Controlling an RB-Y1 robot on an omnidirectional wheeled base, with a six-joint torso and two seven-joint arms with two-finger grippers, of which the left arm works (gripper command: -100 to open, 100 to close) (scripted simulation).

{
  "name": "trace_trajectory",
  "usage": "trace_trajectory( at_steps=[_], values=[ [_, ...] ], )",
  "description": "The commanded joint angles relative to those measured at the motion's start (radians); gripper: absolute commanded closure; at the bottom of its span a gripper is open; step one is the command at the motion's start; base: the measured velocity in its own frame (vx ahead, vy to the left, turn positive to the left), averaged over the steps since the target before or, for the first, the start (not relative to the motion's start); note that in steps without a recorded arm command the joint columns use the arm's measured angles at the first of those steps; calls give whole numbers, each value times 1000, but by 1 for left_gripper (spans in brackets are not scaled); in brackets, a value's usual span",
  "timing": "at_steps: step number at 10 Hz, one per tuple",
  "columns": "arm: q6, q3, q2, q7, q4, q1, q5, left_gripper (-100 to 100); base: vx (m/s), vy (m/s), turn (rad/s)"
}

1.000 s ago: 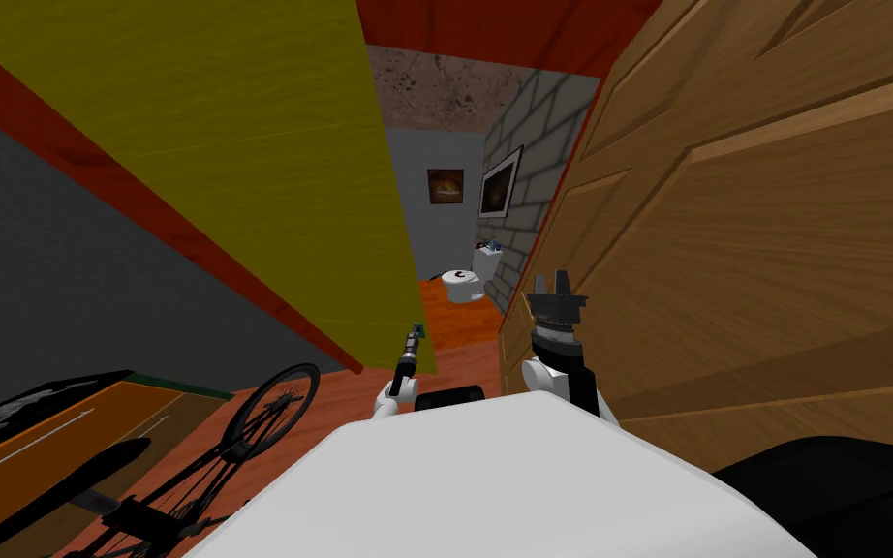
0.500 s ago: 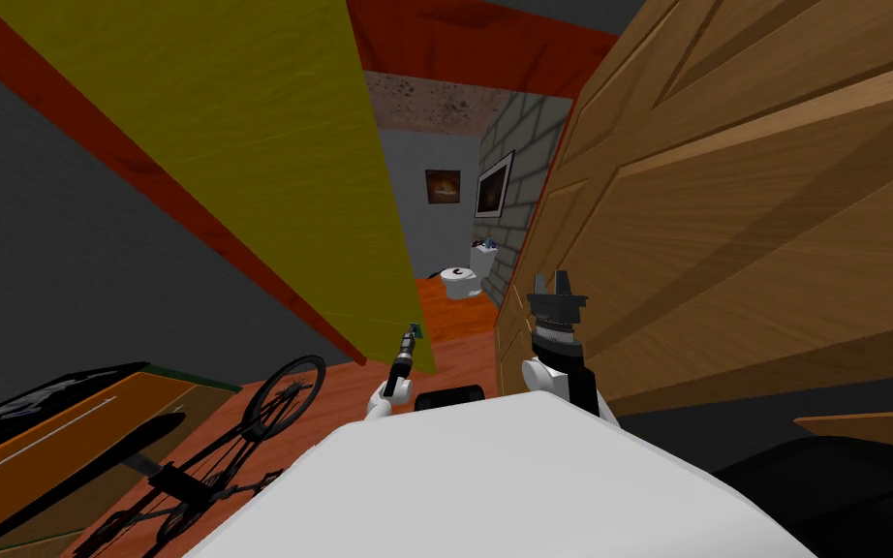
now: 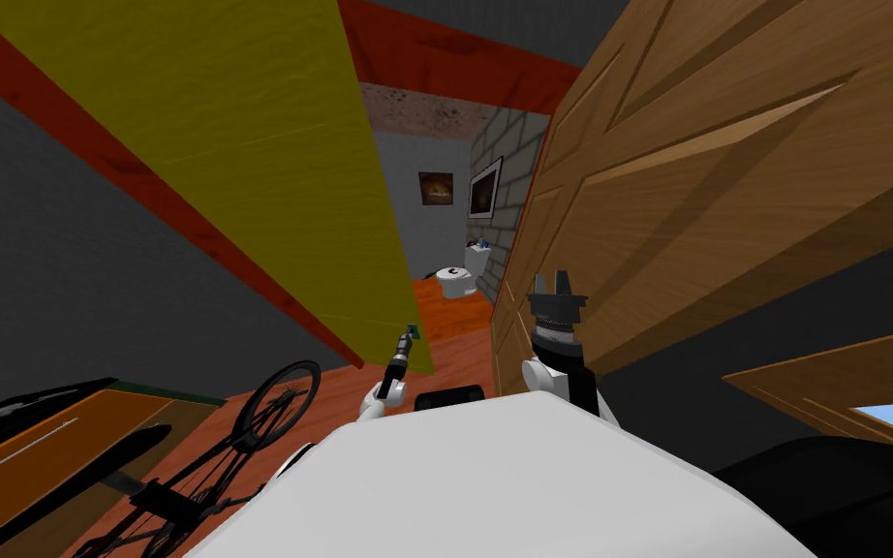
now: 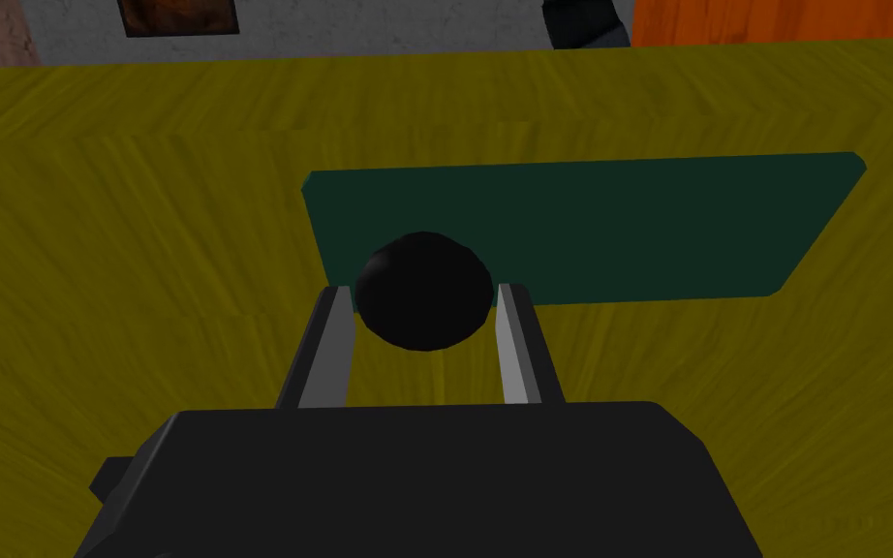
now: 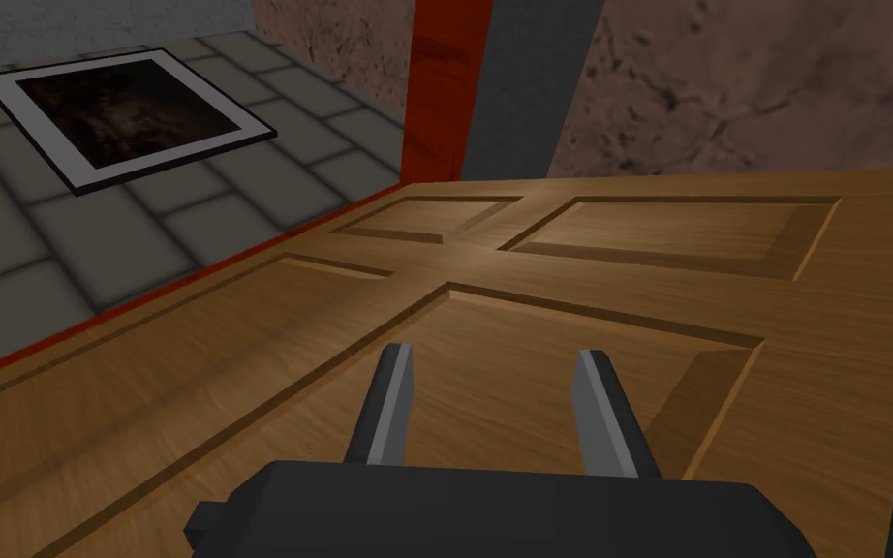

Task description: Pull the door open

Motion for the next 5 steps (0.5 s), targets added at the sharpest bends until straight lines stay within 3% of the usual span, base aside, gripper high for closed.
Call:
trace_trajectory(
  at_steps=[1,4,5],
  values=[
    [-1,-5,24,31,-3,-3,-4,100,-21,37,-132],
    [-8,-20,52,77,8,-5,-9,100,-1,26,-161],
    [-14,-25,59,93,8,-7,-8,100,113,-30,-209]
  ],
)
